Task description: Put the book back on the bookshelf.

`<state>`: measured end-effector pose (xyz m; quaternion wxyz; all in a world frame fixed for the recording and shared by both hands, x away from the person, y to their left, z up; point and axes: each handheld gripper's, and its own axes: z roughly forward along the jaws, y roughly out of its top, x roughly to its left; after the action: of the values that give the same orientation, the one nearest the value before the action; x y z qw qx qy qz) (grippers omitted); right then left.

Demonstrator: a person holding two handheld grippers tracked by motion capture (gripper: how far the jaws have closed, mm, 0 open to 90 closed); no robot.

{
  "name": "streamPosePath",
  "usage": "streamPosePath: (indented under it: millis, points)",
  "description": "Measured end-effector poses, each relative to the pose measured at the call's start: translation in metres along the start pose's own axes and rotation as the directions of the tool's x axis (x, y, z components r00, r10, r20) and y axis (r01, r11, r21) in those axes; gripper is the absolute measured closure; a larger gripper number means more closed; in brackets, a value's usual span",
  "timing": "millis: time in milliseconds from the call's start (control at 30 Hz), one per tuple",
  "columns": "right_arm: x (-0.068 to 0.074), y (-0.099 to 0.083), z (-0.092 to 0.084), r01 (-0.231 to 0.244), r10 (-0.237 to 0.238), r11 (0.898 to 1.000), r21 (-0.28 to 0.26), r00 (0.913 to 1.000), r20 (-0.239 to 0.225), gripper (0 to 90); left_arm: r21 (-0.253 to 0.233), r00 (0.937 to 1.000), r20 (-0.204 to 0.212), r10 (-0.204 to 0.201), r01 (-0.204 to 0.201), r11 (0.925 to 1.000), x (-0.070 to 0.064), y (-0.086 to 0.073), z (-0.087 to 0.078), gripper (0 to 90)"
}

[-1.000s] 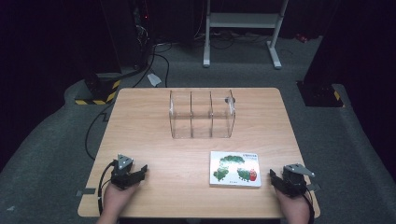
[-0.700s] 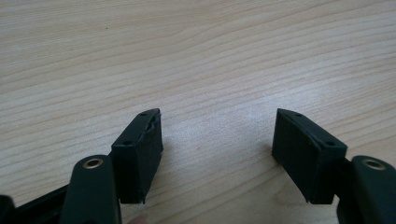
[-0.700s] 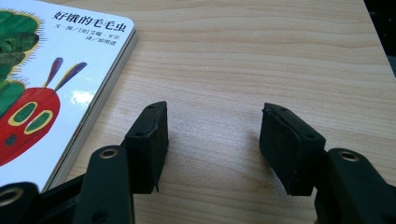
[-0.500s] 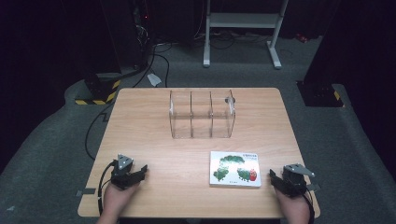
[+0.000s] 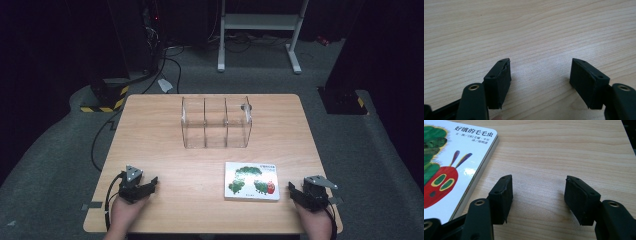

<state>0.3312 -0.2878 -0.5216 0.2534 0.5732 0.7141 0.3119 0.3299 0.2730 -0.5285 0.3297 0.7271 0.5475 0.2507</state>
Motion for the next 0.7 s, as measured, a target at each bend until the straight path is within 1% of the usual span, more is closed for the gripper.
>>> streamPosePath:
  millis: [33,133,200,300,400,467,633,700]
  points:
    - [0.0,0.0,-0.001,0.002,-0.002,1.0,-0.001,0.9999,-0.015,38.5,-0.001,1.0,-0.001,0.0,0.0,1.0,0.0,0.0,0.0,33.3]
    - [0.001,0.001,-0.002,0.011,-0.011,1.0,0.003,0.9996,-0.025,38.2,-0.001,1.0,-0.001,-0.001,0.001,1.0,0.0,0.0,0.0,33.3]
    - [0.001,0.001,-0.003,0.018,-0.018,1.0,0.0,0.9995,-0.024,38.3,-0.001,1.0,-0.001,-0.001,0.001,1.0,0.0,0.0,0.0,33.3]
    - [0.003,0.003,-0.008,0.029,-0.029,0.999,-0.019,0.9994,-0.021,38.5,-0.001,1.0,-0.001,-0.001,0.001,1.0,0.0,0.0,0.0,33.3]
    - [0.004,0.004,-0.01,0.028,-0.029,0.999,-0.029,0.9993,-0.023,38.6,-0.001,1.0,-0.001,0.0,0.0,1.0,0.0,0.0,0.0,33.2]
    - [0.006,0.005,-0.013,0.029,-0.03,0.999,-0.036,0.9992,-0.026,38.7,-0.001,1.0,-0.001,0.0,0.0,1.0,0.0,0.0,0.0,33.3]
    - [0.014,0.008,-0.017,0.046,-0.049,0.997,-0.06,0.9979,-0.043,38.8,-0.001,1.0,-0.001,-0.001,0.001,1.0,0.0,0.0,0.0,33.3]
    - [0.021,0.009,-0.018,0.045,-0.049,0.997,-0.065,0.9972,-0.057,38.7,0.0,1.0,0.0,-0.001,0.001,1.0,0.0,0.0,0.0,33.2]
